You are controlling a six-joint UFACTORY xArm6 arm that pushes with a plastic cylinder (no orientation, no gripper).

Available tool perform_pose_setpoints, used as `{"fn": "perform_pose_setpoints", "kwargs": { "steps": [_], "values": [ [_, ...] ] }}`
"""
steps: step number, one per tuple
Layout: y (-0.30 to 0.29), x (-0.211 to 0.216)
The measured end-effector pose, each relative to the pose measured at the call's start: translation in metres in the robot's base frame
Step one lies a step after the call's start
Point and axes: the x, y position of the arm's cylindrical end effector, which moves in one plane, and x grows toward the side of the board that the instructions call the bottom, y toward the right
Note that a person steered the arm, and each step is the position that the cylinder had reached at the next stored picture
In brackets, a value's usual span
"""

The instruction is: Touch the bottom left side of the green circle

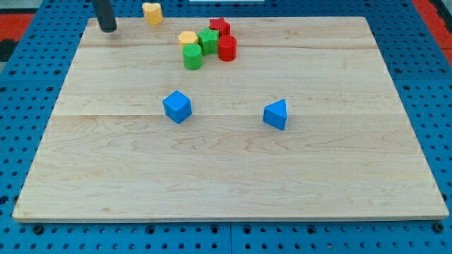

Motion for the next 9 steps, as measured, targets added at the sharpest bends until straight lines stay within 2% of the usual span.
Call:
{"fn": "perform_pose_setpoints", "kwargs": {
  "steps": [1,2,5,7,8,9],
  "values": [
    [0.020,0.054],
    [0.052,0.065],
    [0.050,0.065],
    [0.147,0.089],
    [0.178,0.100],
    [0.210,0.150]
  ]
}}
